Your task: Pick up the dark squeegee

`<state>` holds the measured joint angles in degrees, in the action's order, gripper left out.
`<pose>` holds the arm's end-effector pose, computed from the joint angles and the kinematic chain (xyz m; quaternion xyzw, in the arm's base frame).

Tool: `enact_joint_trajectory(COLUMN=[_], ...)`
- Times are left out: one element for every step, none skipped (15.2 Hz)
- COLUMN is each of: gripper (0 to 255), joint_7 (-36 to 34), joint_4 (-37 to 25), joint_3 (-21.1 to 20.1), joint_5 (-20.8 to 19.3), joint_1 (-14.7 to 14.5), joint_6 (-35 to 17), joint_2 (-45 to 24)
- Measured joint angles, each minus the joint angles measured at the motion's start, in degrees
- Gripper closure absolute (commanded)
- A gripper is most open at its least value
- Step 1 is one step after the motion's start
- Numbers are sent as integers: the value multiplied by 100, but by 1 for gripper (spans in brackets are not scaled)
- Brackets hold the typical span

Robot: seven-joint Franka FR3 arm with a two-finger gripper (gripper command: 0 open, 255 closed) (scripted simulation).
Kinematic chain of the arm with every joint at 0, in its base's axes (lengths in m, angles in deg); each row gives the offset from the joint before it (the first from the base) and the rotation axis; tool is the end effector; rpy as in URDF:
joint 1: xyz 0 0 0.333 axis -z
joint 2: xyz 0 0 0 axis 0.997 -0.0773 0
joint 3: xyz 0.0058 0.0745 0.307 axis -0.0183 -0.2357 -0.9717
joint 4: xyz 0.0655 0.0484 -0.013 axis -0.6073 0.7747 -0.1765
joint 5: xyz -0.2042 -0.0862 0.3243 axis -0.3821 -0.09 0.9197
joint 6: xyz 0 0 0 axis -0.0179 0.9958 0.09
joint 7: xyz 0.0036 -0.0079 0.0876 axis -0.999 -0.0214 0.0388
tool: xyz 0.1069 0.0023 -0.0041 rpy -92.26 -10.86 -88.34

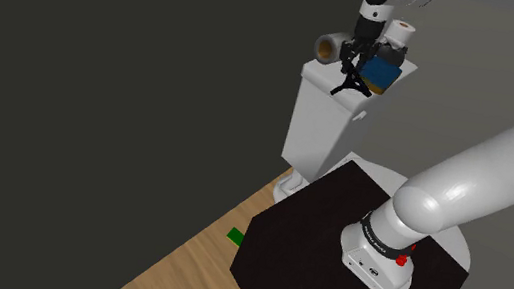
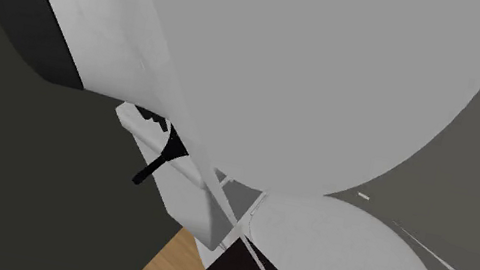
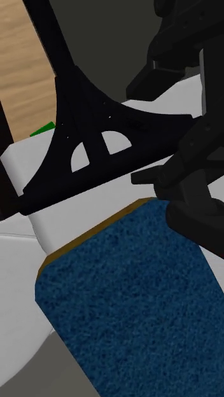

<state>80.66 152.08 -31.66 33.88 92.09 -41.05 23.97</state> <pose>0.4459 -0.2053 0.4744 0.9909 -0.1221 -0.0555 0.0108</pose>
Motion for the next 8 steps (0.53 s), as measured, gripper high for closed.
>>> enact_joint_trajectory(gripper=[255, 255, 255, 255, 255, 255, 255, 255], joint_7=[3, -8, -10, -15, -21, -18, -6, -4], joint_4=[-64, -112, -174, -253, -312, -384, -485, -513], joint_3=[-3, -14, -20, -29, -38, -41, -40, -42], joint_5=[0, -2, -2, -1, -2, 1, 7, 5], joint_1=[-1, -6, -9, -14, -19, -21, -22, -21], joint_6=[73, 151, 228, 321, 397, 471, 556, 595], joint_2=[10, 39, 55, 68, 86, 88, 71, 84])
